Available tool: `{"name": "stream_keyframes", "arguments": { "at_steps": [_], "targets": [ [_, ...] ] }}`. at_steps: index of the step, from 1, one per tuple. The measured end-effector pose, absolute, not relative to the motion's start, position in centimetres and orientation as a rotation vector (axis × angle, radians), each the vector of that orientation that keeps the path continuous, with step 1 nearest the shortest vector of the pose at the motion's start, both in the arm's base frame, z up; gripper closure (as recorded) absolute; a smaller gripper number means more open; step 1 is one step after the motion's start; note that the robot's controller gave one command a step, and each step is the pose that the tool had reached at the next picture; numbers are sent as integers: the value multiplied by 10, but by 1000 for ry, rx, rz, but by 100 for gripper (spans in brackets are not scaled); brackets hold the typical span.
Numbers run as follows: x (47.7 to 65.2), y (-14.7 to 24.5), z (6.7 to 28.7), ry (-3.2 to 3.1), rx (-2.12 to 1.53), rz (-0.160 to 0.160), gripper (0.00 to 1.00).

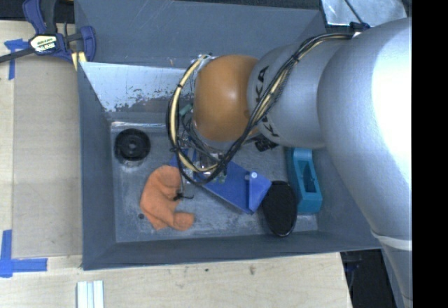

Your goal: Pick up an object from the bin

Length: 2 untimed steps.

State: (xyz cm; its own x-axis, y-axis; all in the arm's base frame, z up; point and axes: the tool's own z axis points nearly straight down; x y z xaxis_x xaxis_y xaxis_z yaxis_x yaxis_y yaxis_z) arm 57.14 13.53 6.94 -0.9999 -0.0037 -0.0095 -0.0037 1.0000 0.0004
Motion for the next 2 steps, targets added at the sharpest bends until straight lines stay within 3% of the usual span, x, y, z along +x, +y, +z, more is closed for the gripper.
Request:
{"name": "stream_keyframes", "arguments": {
  "at_steps": [1, 2],
  "targets": [
    [561, 149, 71, 3140, 73, 0, 0],
    [552, 129, 71, 3101, 467, 8, 0]
  ]
}}
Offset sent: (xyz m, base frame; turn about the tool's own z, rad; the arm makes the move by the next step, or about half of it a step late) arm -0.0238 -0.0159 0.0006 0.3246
